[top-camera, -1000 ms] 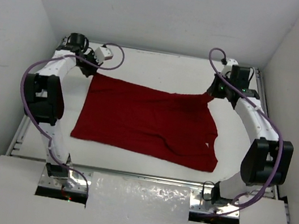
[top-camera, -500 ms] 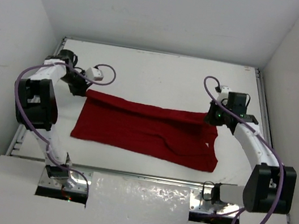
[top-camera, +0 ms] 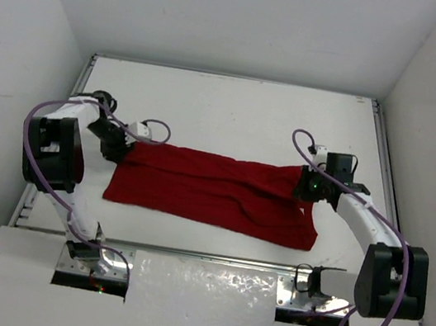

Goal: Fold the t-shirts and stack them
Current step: Fold the other side of the tshirt into a rectangle

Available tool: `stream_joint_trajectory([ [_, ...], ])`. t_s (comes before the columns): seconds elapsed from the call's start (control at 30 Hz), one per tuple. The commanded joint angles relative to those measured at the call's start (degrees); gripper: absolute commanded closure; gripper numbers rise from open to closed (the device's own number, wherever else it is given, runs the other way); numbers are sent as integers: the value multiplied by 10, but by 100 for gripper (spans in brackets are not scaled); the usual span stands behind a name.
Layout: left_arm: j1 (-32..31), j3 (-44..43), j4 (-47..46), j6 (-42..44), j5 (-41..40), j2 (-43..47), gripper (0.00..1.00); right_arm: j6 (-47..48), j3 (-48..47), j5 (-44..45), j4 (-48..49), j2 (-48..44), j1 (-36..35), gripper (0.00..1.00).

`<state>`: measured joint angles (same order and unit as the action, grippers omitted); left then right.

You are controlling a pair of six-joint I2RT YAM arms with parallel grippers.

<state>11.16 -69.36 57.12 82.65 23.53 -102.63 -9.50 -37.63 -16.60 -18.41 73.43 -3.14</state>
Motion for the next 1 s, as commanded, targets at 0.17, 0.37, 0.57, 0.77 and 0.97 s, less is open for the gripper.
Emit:
stream_joint_trajectory([
  [0.17,-12,-88,18,-31,46,2,45,-39,38,-20,47,20,-4,100],
  [0.37,-94,-288,72,-195,155,-34,43,-21,28,-37,-6,30,-4,56],
  [0.57,-140,-294,42,-267,137,-53,44,-3,18,-28,-15,-50,-6,51],
  [0.77,-142,-217,-38,-357,83,-54,49,18,-87,19,20,58,-81,49],
  [0.97,-142,-134,-89,-399,29,-38,50,-4,-168,18,54,188,-121,49],
])
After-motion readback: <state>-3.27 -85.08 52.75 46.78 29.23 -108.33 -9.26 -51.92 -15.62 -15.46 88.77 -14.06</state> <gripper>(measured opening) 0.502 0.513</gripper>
